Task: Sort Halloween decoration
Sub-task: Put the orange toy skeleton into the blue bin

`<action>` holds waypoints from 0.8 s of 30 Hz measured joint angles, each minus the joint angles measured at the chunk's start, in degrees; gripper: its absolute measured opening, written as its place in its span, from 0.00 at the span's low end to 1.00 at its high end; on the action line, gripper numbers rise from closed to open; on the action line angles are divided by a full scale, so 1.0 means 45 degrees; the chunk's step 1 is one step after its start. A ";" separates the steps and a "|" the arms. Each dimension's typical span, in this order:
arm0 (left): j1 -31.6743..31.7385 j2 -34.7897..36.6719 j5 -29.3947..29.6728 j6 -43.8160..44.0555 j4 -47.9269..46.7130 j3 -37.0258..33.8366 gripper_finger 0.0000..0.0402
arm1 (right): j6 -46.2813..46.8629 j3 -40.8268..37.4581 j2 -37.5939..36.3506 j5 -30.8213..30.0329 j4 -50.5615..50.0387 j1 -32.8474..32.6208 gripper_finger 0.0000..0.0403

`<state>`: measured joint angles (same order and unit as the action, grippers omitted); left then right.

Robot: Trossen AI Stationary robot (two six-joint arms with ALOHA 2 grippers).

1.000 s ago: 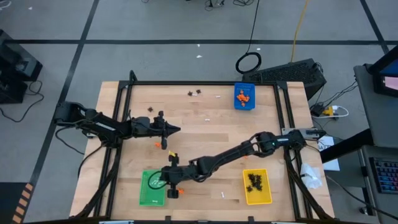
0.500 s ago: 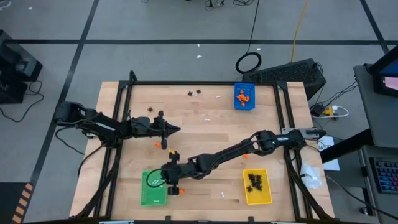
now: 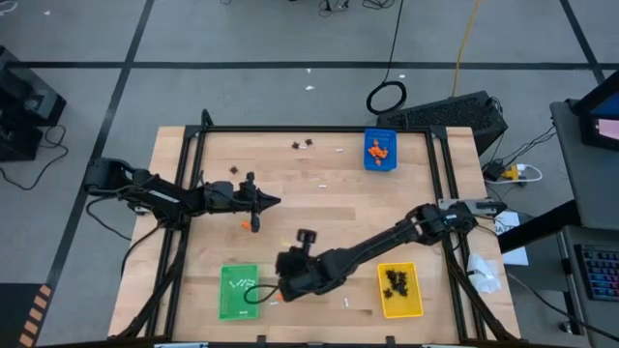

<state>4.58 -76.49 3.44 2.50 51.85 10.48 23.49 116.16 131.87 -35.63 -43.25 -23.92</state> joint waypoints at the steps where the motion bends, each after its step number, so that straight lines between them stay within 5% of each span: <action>1: 0.0000 0.0000 -0.0005 0.0012 -0.0076 0.0000 0.02 | 0.0413 -0.0269 0.0002 -0.0029 -0.0089 -0.0055 0.00; 8: -0.0010 0.0000 -0.0044 0.0037 -0.0410 0.0000 0.02 | 0.2932 -0.3446 -0.1085 0.0330 0.0259 -0.0548 0.00; 16: -0.0010 0.0000 -0.0044 0.0039 -0.0427 0.0000 0.02 | 0.6276 -0.8690 -0.4825 0.1405 0.2053 -0.0863 0.00; 24: -0.0010 0.0000 -0.0044 0.0083 -0.0413 0.0000 0.02 | 1.1909 -1.1301 -0.8081 0.3363 -0.0120 -0.1225 0.00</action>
<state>4.54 -76.49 3.25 2.87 49.99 10.48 77.07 65.30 95.50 -20.50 -43.79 -29.43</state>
